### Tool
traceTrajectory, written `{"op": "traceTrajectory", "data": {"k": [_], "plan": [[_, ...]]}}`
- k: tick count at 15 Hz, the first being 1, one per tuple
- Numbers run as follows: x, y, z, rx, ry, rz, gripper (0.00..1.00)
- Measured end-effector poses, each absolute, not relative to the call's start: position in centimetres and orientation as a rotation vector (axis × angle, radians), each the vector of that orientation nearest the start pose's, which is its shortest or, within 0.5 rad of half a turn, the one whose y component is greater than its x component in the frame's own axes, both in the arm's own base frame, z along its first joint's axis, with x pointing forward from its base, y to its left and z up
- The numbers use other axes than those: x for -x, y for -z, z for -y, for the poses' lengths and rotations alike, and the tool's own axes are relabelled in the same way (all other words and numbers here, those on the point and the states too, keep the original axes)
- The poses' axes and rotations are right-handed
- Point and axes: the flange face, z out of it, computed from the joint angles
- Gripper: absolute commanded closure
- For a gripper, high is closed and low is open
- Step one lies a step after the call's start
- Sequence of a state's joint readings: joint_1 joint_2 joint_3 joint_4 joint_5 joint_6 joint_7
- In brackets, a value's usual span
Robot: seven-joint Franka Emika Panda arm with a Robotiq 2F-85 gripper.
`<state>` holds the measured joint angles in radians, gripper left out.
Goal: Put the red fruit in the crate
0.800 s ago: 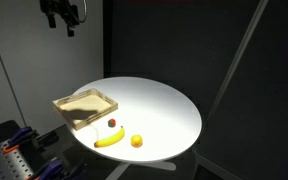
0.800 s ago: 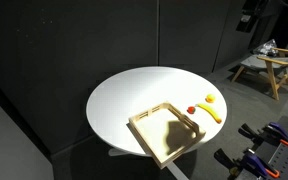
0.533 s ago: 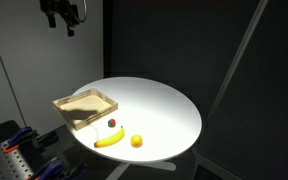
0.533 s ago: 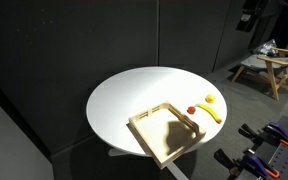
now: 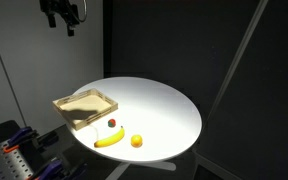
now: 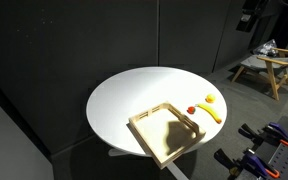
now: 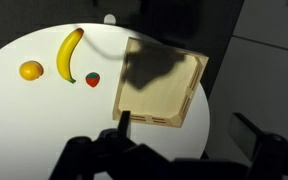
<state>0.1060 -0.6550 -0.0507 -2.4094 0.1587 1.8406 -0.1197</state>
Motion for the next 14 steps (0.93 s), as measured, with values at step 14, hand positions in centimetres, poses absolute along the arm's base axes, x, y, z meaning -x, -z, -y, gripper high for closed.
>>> {"op": "traceTrajectory", "data": {"k": [14], "plan": [[-37.11, -53.91, -3.33, 2.969, 0.143, 0.197, 0.00]]}}
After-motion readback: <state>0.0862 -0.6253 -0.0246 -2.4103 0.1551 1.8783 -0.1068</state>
